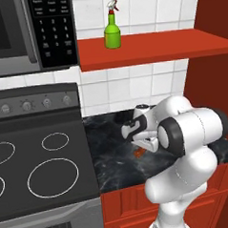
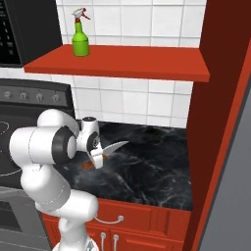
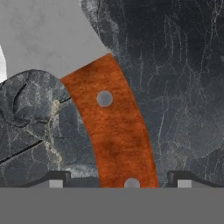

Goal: Move the cutting board and knife to the sink. Then move spray from the shelves to the counter.

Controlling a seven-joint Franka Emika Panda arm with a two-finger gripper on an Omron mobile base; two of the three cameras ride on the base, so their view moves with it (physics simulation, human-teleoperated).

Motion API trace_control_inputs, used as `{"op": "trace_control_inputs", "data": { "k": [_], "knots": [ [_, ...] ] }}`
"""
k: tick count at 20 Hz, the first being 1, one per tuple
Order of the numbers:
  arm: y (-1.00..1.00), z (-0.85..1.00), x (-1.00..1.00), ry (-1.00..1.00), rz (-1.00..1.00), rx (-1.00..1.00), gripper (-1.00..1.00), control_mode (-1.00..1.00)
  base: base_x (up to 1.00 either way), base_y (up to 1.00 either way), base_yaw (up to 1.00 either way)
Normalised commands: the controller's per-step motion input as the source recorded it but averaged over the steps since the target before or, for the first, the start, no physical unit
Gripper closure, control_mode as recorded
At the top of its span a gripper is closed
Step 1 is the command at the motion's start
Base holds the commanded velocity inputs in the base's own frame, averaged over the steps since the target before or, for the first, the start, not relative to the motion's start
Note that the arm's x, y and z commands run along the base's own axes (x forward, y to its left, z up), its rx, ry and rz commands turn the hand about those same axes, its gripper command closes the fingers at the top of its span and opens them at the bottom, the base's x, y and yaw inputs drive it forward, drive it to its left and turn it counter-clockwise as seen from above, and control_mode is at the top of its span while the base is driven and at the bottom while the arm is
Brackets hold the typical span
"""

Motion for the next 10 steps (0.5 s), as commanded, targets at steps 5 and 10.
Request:
{"op": "trace_control_inputs", "data": {
  "k": [5,10],
  "knots": [
    [-0.01,-0.26,-0.1,-0.06,-0.02,0.0,-1.0,-1.0,0.0,0.0,0.0],
    [0.0,-0.26,0.0,0.0,-0.03,0.0,-1.0,-1.0,0.0,0.0,0.0]
  ]
}}
